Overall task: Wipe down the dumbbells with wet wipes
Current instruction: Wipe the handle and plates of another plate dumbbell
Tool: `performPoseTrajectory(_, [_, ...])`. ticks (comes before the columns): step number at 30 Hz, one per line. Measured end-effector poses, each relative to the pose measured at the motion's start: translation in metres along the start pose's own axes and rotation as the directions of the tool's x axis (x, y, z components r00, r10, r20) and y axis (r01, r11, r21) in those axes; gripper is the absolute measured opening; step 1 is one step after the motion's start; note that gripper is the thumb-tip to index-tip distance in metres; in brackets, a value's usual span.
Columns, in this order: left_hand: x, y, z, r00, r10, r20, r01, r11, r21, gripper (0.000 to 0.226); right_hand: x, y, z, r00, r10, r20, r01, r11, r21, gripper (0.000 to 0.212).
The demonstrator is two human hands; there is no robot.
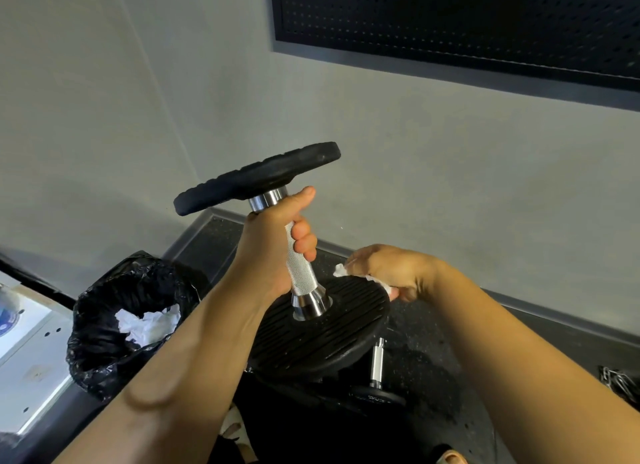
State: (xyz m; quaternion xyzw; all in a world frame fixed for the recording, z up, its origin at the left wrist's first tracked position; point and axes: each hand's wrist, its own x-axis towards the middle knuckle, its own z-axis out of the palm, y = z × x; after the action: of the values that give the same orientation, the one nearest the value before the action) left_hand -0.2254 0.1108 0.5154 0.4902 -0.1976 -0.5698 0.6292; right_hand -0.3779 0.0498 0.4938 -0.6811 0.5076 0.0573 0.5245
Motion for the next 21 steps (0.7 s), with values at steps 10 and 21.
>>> performPoseTrajectory(10, [0.029,-0.011,0.003,0.864,0.174,-0.472,-0.1,0.979,0.178,0.032,-0.008,-0.001,0.018,0.868,-0.033,-0.495,0.063,0.997,0.044,0.008])
performPoseTrajectory(21, [0.022,-0.012,-0.006,0.89,0.083,-0.449,-0.051,0.995,0.083,0.035,-0.029,-0.024,0.004,0.915,-0.389,-0.108,0.321,0.864,-0.388,0.007])
